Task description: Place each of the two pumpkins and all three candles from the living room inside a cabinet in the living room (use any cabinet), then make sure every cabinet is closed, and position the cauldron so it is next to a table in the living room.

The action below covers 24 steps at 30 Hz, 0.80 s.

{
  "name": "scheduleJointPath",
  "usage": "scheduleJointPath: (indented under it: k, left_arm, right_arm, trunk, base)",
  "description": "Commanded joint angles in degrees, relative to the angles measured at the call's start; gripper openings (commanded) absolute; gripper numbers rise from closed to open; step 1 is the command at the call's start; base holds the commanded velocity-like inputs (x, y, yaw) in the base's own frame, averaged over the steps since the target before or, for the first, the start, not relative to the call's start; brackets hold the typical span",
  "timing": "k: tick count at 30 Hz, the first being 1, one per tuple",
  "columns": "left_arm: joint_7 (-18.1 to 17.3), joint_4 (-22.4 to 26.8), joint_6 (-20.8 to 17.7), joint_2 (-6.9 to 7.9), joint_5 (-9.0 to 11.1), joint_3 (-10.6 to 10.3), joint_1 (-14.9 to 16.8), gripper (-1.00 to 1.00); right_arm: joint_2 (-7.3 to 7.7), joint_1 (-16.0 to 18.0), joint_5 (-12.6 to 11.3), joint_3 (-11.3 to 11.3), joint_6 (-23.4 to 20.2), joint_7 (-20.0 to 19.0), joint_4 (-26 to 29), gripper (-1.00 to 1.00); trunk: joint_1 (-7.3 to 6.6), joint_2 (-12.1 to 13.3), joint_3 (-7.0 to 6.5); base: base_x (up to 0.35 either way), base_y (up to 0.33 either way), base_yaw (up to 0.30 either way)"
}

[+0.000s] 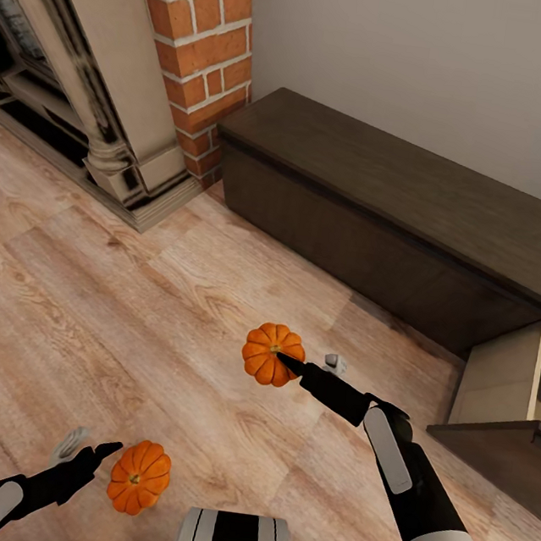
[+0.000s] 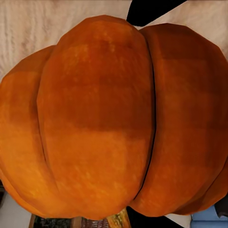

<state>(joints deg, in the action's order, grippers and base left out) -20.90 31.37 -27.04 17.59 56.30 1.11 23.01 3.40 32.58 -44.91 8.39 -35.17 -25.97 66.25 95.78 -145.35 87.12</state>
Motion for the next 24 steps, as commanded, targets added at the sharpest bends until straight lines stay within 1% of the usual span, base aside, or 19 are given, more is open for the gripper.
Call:
scheduleJointPath:
  k: [1,5,9,13,17,24]
  left_arm:
    - [-0.02,0.00,-0.47,-0.01,0.40,0.12,0.00,1.00]
    - [-0.02,0.00,-0.47,-0.01,0.39,0.12,-0.01,1.00]
    - [-0.02,0.00,-0.47,-0.01,0.39,0.12,0.01,1.00]
    - [-0.02,0.00,-0.46,-0.01,0.39,0.12,0.01,1.00]
    - [0.04,0.00,-0.40,-0.16,0.39,0.12,0.01,1.00]
    - [0.07,0.00,-0.38,-0.33,0.39,0.10,0.01,1.00]
  right_arm:
    - [0.03,0.02,-0.35,0.05,-0.25,0.04,0.02,-1.00]
    - [0.03,0.02,-0.32,0.05,-0.25,0.04,0.02,-1.00]
    - [-0.03,0.02,-0.30,0.05,-0.25,0.04,0.02,-1.00]
    - [-0.06,0.02,-0.27,0.05,-0.25,0.04,0.02,-1.00]
    - [-0.06,0.02,-0.26,0.05,-0.25,0.04,0.02,-1.00]
    - [-0.06,0.02,-0.26,0.05,-0.25,0.01,0.02,-1.00]
  trunk:
    - [-0.01,-0.01,0.03]
    - [-0.01,-0.01,0.03]
    - [-0.01,-0.01,0.03]
    - [-0.01,-0.01,0.03]
    - [-0.01,-0.01,0.03]
    - [-0.01,-0.01,0.03]
  base:
    - [0.000,0.000,0.000]
    - [-0.009,0.000,0.000]
    - [-0.183,0.000,0.000]
    - [-0.061,0.001,0.000]
    - [-0.148,0.017,0.000]
    - [-0.049,-0.024,0.000]
